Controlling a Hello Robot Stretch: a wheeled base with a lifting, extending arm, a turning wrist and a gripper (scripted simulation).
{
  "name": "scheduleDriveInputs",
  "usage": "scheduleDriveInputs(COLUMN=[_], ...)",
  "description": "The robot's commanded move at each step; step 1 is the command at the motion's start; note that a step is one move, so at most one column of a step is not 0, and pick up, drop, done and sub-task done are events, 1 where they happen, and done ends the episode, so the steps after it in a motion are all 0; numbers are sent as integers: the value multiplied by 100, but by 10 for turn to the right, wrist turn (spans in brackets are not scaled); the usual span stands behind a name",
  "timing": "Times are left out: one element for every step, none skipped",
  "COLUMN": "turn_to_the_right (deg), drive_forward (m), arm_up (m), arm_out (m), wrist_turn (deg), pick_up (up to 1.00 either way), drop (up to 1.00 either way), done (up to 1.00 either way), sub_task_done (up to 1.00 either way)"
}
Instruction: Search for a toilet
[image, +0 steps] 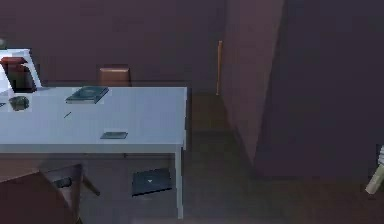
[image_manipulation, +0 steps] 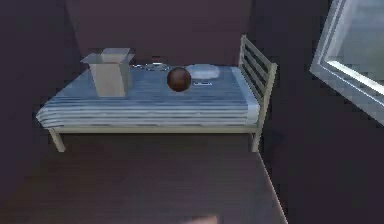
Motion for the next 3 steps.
scheduleDriveInputs(turn_to_the_right=[-450, -420, 0], drive_forward=[0, 0, 100], arm_up=[0, 0, 0], arm_out=[0, 0, 0], wrist_turn=[0, 0, 0], pick_up=[0, 0, 0], drop=[0, 0, 0], done=[0, 0, 0], sub_task_done=[0, 0, 0])
